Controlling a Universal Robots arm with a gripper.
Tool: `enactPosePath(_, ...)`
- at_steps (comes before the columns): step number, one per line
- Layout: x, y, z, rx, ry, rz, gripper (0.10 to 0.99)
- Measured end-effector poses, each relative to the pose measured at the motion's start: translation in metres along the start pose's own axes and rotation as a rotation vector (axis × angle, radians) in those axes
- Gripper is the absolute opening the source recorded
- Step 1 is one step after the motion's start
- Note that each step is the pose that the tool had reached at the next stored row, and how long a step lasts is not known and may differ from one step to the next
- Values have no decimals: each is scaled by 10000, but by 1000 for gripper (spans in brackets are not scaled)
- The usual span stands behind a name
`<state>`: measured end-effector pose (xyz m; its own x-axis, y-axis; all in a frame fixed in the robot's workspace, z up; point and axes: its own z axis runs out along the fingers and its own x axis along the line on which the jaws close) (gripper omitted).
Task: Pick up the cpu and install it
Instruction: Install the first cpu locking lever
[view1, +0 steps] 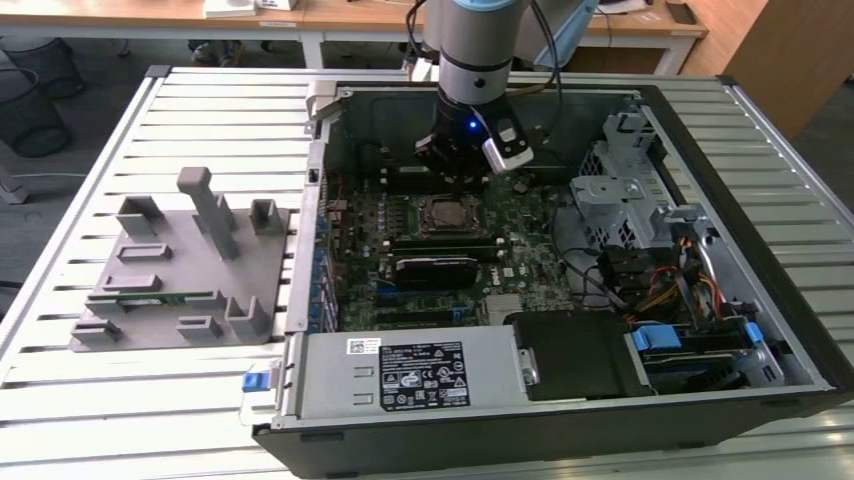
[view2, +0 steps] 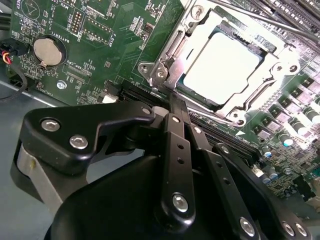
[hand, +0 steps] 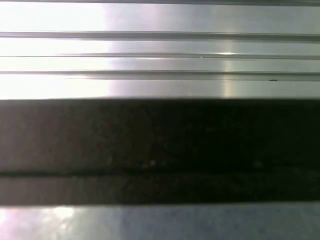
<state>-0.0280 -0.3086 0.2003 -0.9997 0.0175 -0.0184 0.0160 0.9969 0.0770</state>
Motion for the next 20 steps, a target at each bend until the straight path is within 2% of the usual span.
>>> enactPosePath(10,0,-4,24,7,1,0,114)
enactPosePath(20,0,-6,10,11,-1,0,114)
